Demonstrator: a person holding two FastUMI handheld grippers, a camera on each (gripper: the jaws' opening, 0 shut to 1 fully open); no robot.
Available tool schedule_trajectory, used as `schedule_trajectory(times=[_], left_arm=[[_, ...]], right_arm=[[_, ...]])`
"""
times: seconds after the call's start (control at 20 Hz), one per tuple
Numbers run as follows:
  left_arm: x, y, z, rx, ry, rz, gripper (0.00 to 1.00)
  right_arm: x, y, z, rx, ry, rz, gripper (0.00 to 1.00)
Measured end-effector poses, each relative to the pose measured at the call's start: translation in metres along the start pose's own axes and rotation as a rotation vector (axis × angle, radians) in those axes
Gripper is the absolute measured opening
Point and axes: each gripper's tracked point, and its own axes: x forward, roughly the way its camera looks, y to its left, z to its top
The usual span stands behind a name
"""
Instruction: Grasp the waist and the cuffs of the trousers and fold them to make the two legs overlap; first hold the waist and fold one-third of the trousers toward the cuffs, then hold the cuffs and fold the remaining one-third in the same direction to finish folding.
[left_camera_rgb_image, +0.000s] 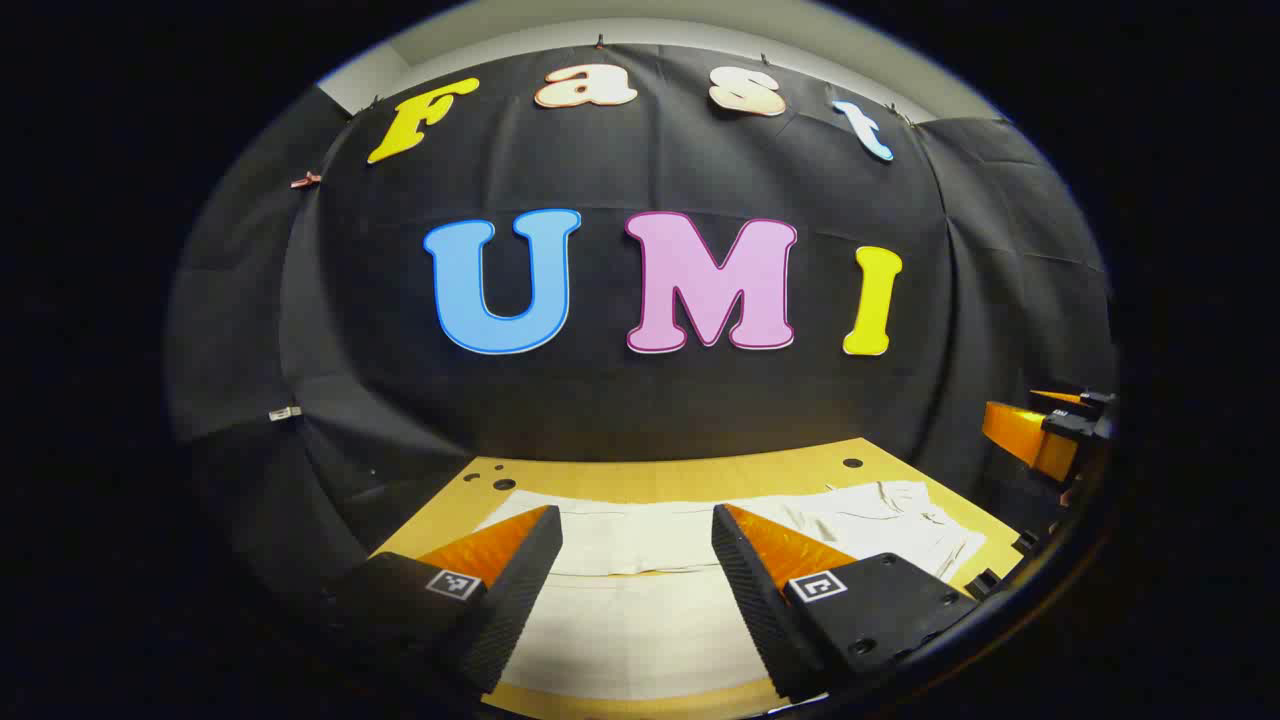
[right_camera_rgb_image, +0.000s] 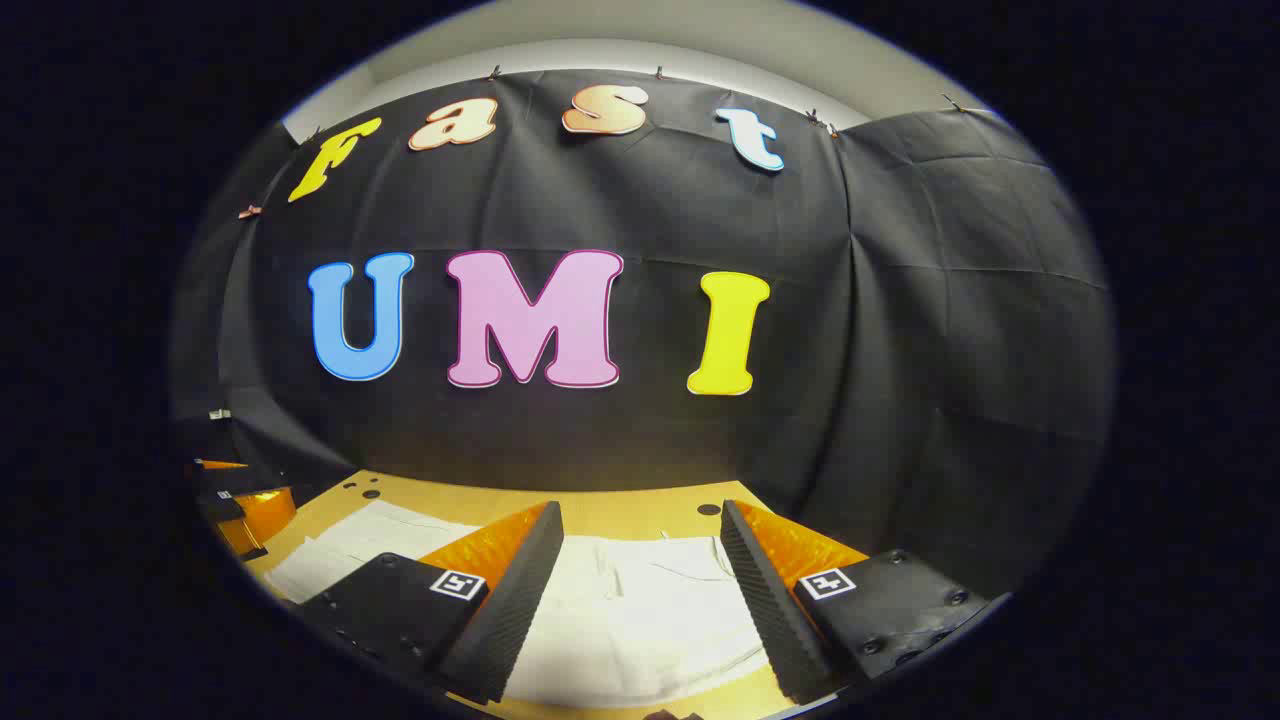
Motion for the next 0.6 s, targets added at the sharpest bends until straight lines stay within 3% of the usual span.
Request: schedule_trajectory(times=[0.6], left_arm=[[0.04,-0.031,-0.005,0.049,0.022,-0.061,0.96]], right_arm=[[0.036,-0.006,-0.019,0.036,0.068,0.013,0.97]])
